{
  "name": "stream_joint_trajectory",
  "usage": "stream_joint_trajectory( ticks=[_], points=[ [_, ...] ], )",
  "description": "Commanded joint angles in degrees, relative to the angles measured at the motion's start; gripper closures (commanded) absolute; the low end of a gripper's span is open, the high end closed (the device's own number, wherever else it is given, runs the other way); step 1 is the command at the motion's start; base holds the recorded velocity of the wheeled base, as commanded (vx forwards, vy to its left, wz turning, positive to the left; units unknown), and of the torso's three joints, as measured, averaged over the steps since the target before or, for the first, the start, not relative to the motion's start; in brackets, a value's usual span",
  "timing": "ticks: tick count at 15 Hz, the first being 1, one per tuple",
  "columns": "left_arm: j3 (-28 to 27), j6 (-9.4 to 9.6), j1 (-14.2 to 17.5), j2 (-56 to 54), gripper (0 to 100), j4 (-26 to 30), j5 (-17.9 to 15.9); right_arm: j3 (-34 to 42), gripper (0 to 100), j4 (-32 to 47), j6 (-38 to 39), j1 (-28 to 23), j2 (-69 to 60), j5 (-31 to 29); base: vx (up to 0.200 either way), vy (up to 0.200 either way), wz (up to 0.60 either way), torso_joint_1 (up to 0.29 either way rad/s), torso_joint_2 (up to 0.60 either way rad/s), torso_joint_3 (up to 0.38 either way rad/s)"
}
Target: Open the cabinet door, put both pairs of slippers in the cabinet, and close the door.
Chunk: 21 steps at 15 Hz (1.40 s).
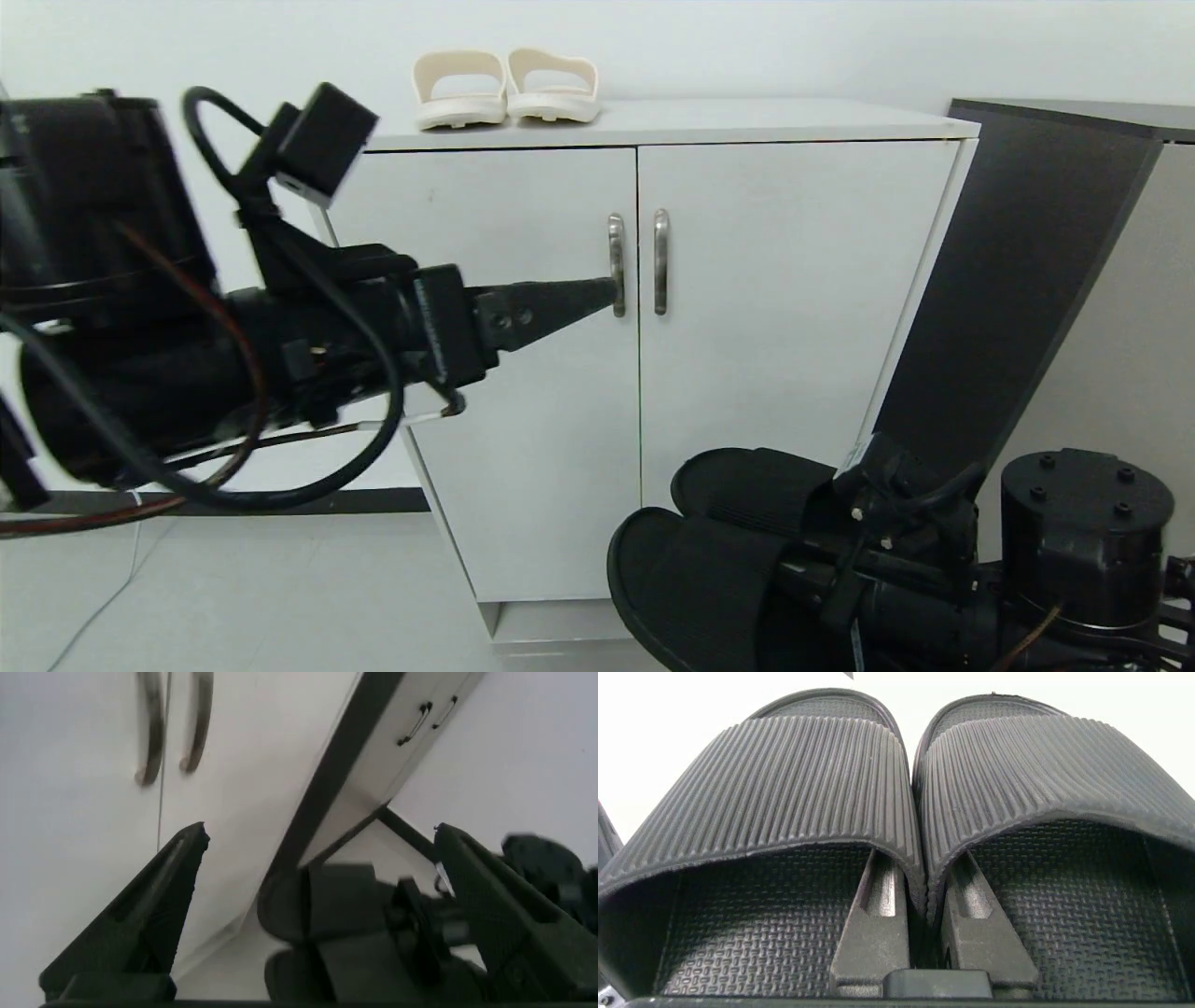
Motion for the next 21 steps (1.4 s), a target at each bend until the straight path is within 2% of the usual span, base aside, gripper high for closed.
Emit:
stream_joint_trajectory(
  ticks=[1, 3, 6, 8, 10, 11, 14, 15, 21],
  points=[
    [-4.9, -0.3, -1.5, 10.4, 0, -3.5, -0.9, 0.2, 100, 0.0, -0.1, 0.0, 0.0, 0.0, 0.0, 0.0, 0.0, 0.0, 0.0, 0.0],
    [-8.3, -0.3, -2.7, 13.3, 0, -3.5, -3.6, 0.3, 100, 0.0, 0.0, 0.0, 0.2, 0.0, 0.0, 0.0, 0.0, 0.0, 0.0, 0.0],
    [-15.2, -0.3, -2.8, 18.5, 0, -3.0, -4.5, 0.3, 100, 0.0, 0.0, 0.0, 0.9, 0.0, 0.0, 0.0, 0.0, 0.0, 0.0, 0.0],
    [-16.7, -0.3, -2.8, 20.0, 0, -2.9, -5.0, 0.2, 100, 0.0, 0.0, 0.0, 1.0, 0.0, 0.0, 0.0, 0.0, 0.0, 0.0, 0.0],
    [-17.1, -0.47, -2.8, 20.0, 0, -2.9, -7.8, 0.3, 100, 0.0, 0.0, -0.1, 1.3, 0.0, 0.0, 0.0, 0.0, 0.0, 0.0, 0.0],
    [-17.8, -0.47, -2.8, 20.2, 0, -2.7, -7.9, 0.3, 100, 0.0, 0.0, -0.1, 1.3, 0.0, 0.0, 0.0, 0.0, 0.0, 0.0, 0.0],
    [-19.8, -0.21, -2.7, 21.9, 0, -2.2, -5.6, 0.3, 100, 0.0, 0.0, 0.0, 1.4, 0.0, 0.0, 0.0, 0.0, 0.0, 0.0, 0.0],
    [-20.1, -0.12, -2.7, 22.2, 0, -2.3, -3.1, 0.3, 100, 0.0, 0.0, -0.1, 1.5, 0.0, 0.0, 0.0, 0.0, 0.0, 0.0, 0.0],
    [-21.8, -0.12, -2.0, 24.4, 0, -2.3, 1.7, 0.4, 100, 0.0, -0.1, -0.1, 1.5, -0.1, 0.0, 0.0, 0.0, 0.0, 0.0, 0.0]
  ],
)
